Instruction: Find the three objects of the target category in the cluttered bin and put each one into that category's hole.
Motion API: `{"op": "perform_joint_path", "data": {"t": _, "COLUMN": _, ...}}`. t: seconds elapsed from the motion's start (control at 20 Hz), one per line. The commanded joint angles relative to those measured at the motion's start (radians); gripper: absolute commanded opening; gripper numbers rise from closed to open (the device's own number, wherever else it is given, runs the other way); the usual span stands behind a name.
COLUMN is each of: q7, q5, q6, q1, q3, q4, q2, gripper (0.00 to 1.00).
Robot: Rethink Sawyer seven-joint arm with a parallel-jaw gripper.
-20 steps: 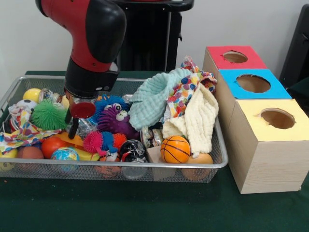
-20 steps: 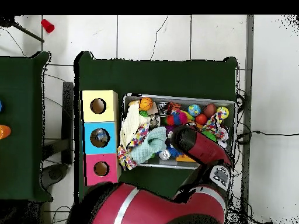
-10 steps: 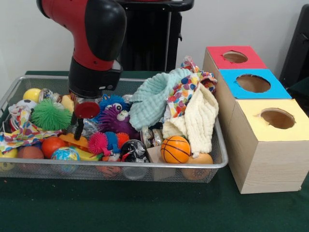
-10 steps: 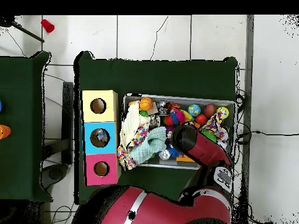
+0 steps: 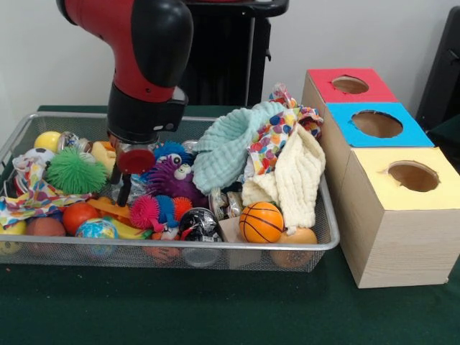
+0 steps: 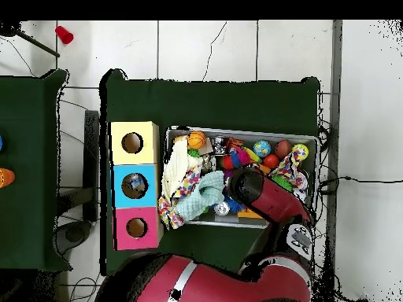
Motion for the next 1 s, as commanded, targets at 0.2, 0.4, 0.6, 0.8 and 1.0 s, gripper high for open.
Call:
{"op": "perform_joint_path", "data": {"t": 0.2, "q7": -0.004, "q5": -0.062, "q6": 0.202, "q1": -0.011, "q3": 0.146, "q4": 0.052, "q2": -0.027, "gripper": 1.0}}
{"op": "perform_joint_path", "data": {"t": 0.4, "q7": 0.002, "q5": -0.077, "q6": 0.279, "q1": 0.009, "q3": 0.114, "q4": 0.036, "q2": -0.04, "gripper": 1.0}}
{"op": "perform_joint_path", "data": {"t": 0.6, "q7": 0.018, "q5": -0.098, "q6": 0.318, "q1": 0.03, "q3": 0.075, "q4": -0.004, "q2": -0.002, "gripper": 1.0}}
{"op": "perform_joint_path", "data": {"t": 0.8, "q7": 0.062, "q5": -0.099, "q6": 0.271, "q1": 0.043, "q3": 0.048, "q4": -0.056, "q2": 0.084, "gripper": 1.0}}
{"op": "perform_joint_path", "data": {"t": 1.0, "q7": 0.077, "q5": -0.096, "q6": 0.207, "q1": 0.04, "q3": 0.023, "q4": -0.112, "q2": 0.164, "gripper": 1.0}}
